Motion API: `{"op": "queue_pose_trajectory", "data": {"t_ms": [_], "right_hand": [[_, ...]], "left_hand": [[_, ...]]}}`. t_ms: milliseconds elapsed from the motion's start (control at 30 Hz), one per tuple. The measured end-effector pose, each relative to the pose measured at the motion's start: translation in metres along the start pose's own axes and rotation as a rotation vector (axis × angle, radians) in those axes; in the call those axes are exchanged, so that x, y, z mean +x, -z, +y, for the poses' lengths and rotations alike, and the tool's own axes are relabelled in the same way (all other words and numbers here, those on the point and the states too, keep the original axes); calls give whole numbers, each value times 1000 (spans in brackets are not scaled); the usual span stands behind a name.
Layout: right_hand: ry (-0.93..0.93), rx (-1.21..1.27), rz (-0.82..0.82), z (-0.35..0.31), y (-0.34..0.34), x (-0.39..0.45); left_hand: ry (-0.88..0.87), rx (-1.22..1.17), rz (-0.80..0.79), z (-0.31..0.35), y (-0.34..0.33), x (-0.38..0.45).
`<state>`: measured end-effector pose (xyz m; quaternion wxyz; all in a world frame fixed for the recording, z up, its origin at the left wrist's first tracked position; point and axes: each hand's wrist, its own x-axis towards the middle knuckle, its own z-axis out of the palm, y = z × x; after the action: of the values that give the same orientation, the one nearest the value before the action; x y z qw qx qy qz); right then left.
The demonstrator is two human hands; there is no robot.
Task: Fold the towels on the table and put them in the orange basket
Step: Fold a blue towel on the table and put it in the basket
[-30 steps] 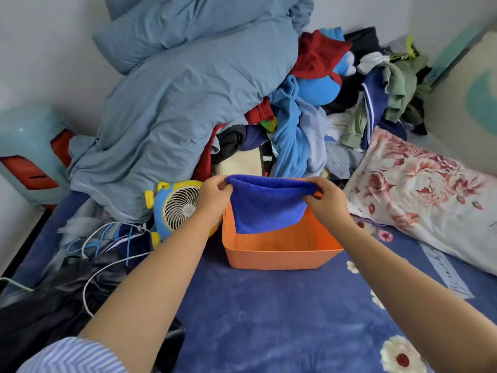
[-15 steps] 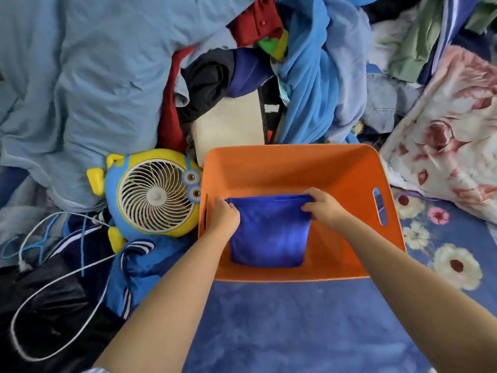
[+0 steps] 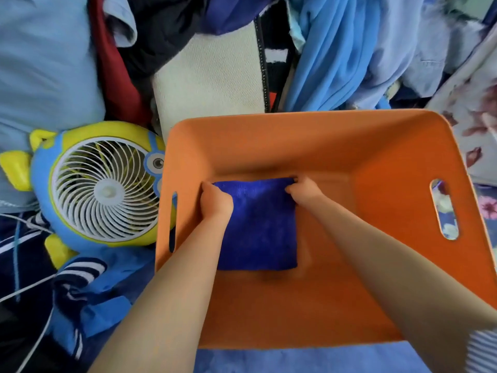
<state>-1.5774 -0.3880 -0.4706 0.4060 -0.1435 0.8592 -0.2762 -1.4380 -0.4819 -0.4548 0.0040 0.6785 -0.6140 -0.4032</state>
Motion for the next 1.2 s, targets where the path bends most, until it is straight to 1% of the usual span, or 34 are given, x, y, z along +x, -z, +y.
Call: {"op": "queue_pose_trajectory", "data": {"t_ms": [100,167,200,233,267,333,367,400,433,467,500,533,600,733,933,1067,1200], "right_hand": [[21,169,65,2,-5,5],[71,292,98,3,-6,3],[107,267,111,5,-5,1],[145,167,127,7,-4,-3],[191,14,153,10,-2,-8],[367,-314,194,19,-2,-23],[480,-453,162,24,-5,-31],[569,-586,93,30,-9,-39],[620,-704,18,38,-15,-44],[621,-804,-38,45,-20,-47],[578,-866,-69,51,-24,-49],[520,-891,-83,56,-27,-49],[447,-883,-108,60,-33,-47],[443,-882,-137,55,-44,-36],[390,-858,-168,40,-50,-23],[390,-1050,-129,35,-52,-25],[358,-1161,-191,22,-39,-33]], "left_hand": [[-117,-45,50,2,0,2],[-176,-70,69,-2,-3,4],[-204,-81,78,-6,-5,5],[-247,-77,105,-10,-6,2],[-344,-31,161,-15,-8,-3],[-676,175,289,-27,-16,-12],[-842,331,281,-34,-20,-15],[-961,511,188,-40,-23,-17],[-1000,653,65,-46,-26,-17],[-967,746,-35,-53,-30,-14],[-909,787,-71,-58,-32,-11],[-864,814,-69,-63,-34,-9],[-830,853,-67,-68,-37,-7],[-803,889,-88,-68,-37,2],[-739,960,-95,-57,-31,20],[-669,957,-148,-53,-31,16],[-597,1018,-237,-33,-19,6]]}}
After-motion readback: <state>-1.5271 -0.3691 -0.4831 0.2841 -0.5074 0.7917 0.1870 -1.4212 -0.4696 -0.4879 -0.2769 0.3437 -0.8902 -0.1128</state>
